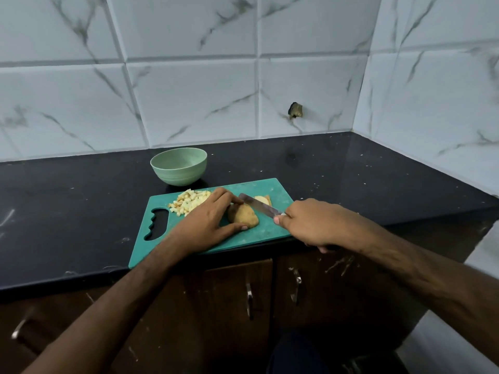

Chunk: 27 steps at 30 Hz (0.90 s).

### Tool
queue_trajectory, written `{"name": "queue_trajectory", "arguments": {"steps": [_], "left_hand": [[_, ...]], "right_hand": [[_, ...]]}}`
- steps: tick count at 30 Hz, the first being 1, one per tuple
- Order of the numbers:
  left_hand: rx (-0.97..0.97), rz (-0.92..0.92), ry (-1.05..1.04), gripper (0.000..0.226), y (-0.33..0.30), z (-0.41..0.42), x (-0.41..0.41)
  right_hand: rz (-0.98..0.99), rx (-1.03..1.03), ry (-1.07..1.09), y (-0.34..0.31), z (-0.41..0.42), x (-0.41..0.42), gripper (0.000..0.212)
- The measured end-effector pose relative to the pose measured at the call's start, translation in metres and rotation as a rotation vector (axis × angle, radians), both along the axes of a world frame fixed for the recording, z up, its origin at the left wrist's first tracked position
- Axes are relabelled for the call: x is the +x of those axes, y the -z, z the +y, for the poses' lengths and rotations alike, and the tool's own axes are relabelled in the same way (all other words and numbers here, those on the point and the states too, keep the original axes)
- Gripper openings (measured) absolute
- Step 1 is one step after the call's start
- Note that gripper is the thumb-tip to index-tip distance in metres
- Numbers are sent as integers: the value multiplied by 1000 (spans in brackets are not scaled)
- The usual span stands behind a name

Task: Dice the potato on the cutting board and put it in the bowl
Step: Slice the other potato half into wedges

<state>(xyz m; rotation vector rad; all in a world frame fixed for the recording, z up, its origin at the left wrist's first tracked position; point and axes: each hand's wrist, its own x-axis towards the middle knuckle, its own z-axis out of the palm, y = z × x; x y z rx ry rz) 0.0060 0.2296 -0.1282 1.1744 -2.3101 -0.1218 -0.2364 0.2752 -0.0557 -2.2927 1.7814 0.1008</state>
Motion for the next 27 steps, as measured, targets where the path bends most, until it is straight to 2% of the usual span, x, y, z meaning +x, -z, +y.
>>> {"name": "queue_trajectory", "arguments": {"steps": [7, 20, 23, 27], "left_hand": [[8, -11, -16, 61, -1, -1, 0], [-14, -1, -11, 53, -2, 0, 0], [-14, 9, -14, 54, -1, -2, 0], [-13, 29, -2, 53, -1, -4, 0]], "right_hand": [[40, -8, 5, -8, 3, 6, 45], [106, -6, -11, -17, 5, 12, 44], [55, 38, -23, -19, 1, 12, 40], [12, 66, -44, -22, -10, 19, 44]]}}
